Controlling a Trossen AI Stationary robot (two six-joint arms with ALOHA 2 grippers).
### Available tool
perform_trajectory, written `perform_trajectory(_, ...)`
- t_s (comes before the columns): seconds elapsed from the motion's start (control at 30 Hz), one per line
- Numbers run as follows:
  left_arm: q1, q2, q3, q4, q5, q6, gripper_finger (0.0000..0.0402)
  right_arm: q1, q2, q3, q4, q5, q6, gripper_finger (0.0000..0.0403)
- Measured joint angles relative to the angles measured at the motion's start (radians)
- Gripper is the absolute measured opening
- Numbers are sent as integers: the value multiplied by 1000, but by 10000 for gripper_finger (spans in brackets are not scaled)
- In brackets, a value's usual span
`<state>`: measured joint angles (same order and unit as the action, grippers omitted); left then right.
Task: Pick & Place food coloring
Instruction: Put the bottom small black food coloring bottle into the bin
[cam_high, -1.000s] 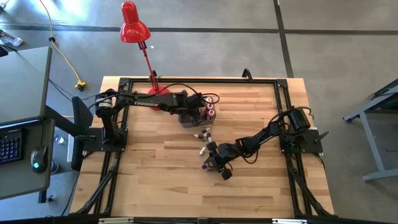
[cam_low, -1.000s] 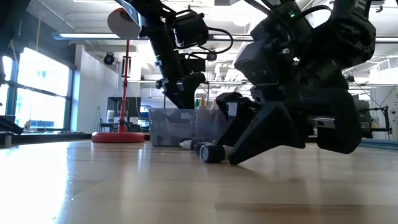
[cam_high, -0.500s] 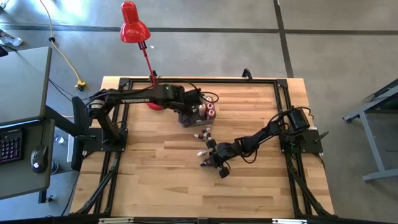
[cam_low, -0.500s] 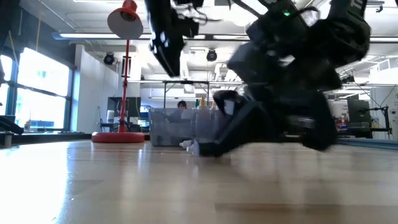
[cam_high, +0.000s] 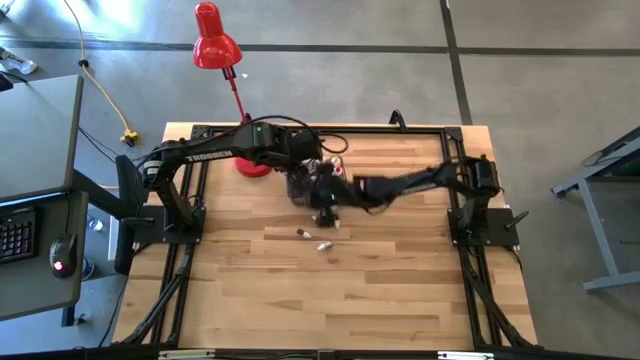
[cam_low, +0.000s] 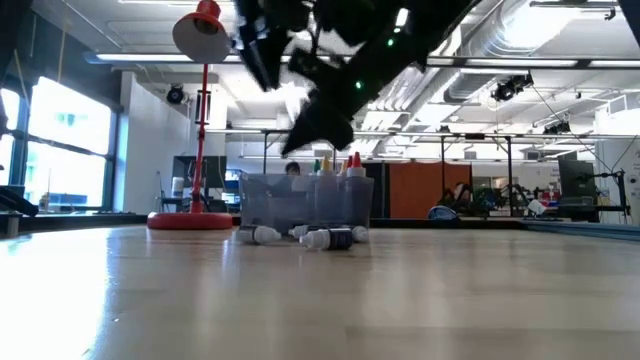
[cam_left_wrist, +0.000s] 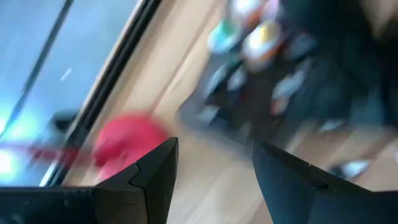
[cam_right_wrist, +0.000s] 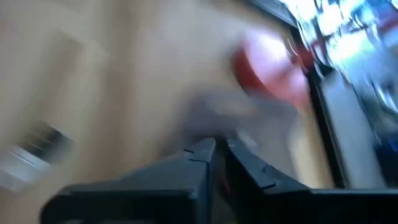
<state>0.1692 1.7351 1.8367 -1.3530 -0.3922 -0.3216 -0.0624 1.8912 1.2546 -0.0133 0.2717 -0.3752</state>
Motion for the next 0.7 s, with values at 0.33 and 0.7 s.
perform_trajectory(0.33, -21, -137, -29, -196, -122, -270, 200, 13, 1, -1, -38, -188, 13, 31)
perform_trajectory(0.7, -278, -361, -386, -96, -297, -657, 200, 150, -86, 0, -361, 276, -24, 132)
